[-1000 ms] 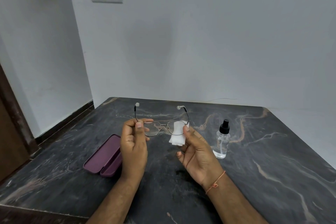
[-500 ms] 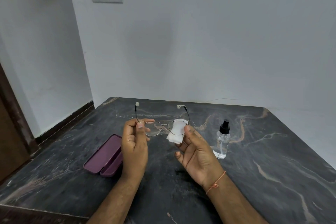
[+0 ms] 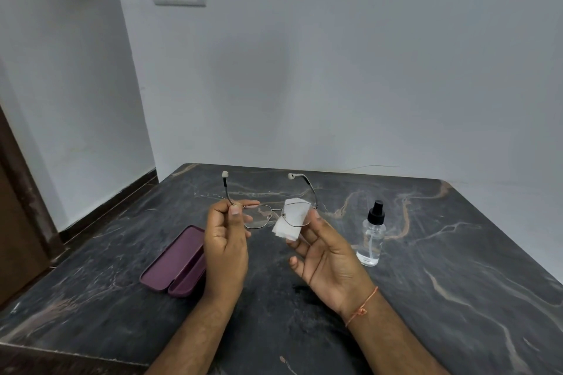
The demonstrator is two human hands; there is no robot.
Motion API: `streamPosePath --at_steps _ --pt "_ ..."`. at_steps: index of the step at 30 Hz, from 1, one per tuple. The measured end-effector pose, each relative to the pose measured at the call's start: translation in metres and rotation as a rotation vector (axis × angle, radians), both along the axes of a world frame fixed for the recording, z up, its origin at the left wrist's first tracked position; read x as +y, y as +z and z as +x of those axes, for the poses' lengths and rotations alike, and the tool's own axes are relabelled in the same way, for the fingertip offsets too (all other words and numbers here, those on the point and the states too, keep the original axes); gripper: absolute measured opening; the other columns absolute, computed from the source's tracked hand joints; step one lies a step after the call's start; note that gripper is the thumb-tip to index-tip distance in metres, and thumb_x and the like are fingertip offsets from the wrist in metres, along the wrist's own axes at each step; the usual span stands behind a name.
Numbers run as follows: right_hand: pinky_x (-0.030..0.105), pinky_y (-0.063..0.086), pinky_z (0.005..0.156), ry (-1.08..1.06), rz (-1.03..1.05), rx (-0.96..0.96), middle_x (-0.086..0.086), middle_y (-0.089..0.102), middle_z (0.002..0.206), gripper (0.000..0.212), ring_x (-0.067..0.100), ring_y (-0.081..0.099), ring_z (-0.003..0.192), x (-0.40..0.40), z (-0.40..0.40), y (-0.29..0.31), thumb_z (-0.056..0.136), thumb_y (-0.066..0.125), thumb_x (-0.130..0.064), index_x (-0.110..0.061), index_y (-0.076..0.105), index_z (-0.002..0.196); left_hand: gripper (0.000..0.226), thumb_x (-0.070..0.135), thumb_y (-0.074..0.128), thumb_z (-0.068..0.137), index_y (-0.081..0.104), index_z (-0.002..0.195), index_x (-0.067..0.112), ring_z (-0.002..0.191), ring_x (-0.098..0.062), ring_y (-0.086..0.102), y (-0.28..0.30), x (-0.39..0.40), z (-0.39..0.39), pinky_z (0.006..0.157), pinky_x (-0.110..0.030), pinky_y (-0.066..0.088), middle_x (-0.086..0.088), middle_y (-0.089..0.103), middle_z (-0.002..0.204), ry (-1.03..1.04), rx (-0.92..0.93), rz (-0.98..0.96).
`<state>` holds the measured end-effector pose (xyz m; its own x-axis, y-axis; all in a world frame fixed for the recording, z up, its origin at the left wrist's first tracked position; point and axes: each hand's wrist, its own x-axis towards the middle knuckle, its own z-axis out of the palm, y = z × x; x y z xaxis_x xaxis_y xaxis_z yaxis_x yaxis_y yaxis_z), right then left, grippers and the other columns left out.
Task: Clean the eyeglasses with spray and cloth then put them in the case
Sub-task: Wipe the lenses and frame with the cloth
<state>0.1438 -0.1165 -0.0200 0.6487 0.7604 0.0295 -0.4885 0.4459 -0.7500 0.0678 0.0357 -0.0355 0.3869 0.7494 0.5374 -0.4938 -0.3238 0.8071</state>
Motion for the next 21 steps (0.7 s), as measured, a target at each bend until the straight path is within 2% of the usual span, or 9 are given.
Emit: streamPosePath --at_steps 2,4,6,9,14,18,21 --pt "0.029 0.058 0.062 0.053 -0.009 -0.003 0.009 0.08 0.121 0.045 0.017 0.077 0.089 0.0003 -0.0004 -0.0005 0.083 0.085 -0.05 -0.022 0.085 0.117 0.016 0.052 0.051 0.107 0.066 0.101 0.051 0.094 -0.013 0.072 -0.001 0.0007 -0.0001 0.074 -0.033 0.056 0.003 0.081 0.118 0.002 0.0 0.003" --pt "0.028 0.058 0.061 0.06 -0.032 -0.001 0.011 0.081 0.119 0.046 0.019 0.078 0.091 0.0011 -0.0007 -0.0018 0.084 0.085 -0.05 -0.018 0.085 0.118 0.016 0.053 0.05 0.106 0.066 0.101 0.052 0.094 -0.012 0.072 -0.0013 0.0026 -0.0004 0.073 -0.03 0.057 0.004 0.08 0.118 0.012 -0.003 -0.007" --pt "0.026 0.057 0.056 -0.003 -0.064 0.001 0.012 0.081 0.114 0.036 0.019 0.079 0.087 0.0018 -0.0003 -0.0025 0.087 0.087 -0.043 -0.018 0.087 0.113 0.016 0.054 0.05 0.106 0.066 0.102 0.052 0.093 -0.01 0.071 -0.0012 0.0041 -0.0004 0.072 -0.026 0.057 0.005 0.08 0.118 0.025 -0.003 -0.015" --pt "0.023 0.053 0.052 -0.116 -0.076 0.005 0.006 0.082 0.104 0.022 0.013 0.077 0.077 0.0021 0.0017 -0.0023 0.082 0.086 -0.034 -0.026 0.089 0.102 0.016 0.052 0.05 0.107 0.066 0.103 0.049 0.093 -0.01 0.071 -0.0014 0.004 -0.0001 0.072 -0.022 0.057 0.005 0.08 0.118 0.029 -0.004 0.0" --pt "0.025 0.054 0.056 -0.105 -0.026 0.009 0.01 0.083 0.113 0.02 0.015 0.079 0.084 0.0026 0.0019 -0.0021 0.09 0.081 -0.034 -0.029 0.088 0.108 0.017 0.049 0.051 0.108 0.065 0.105 0.041 0.092 -0.009 0.07 -0.0016 0.0011 -0.0007 0.073 -0.022 0.057 0.005 0.08 0.118 0.019 -0.002 0.018" --pt "0.026 0.055 0.055 -0.101 -0.036 0.01 0.01 0.083 0.113 0.023 0.016 0.079 0.084 0.0029 0.0 -0.0017 0.089 0.082 -0.035 -0.024 0.088 0.109 0.029 0.051 0.05 0.107 0.065 0.111 0.027 0.092 -0.009 0.07 -0.0025 0.0015 -0.0001 0.072 -0.022 0.057 0.003 0.079 0.117 0.04 -0.006 0.001" --pt "0.025 0.054 0.055 -0.141 -0.041 0.01 0.011 0.082 0.114 0.024 0.017 0.078 0.083 0.0029 0.0006 -0.0006 0.084 0.086 -0.033 -0.026 0.088 0.107 0.02 0.05 0.05 0.108 0.066 0.107 0.037 0.092 -0.009 0.071 -0.0027 0.0021 0.0001 0.072 -0.021 0.057 0.003 0.079 0.113 0.038 -0.001 0.004"
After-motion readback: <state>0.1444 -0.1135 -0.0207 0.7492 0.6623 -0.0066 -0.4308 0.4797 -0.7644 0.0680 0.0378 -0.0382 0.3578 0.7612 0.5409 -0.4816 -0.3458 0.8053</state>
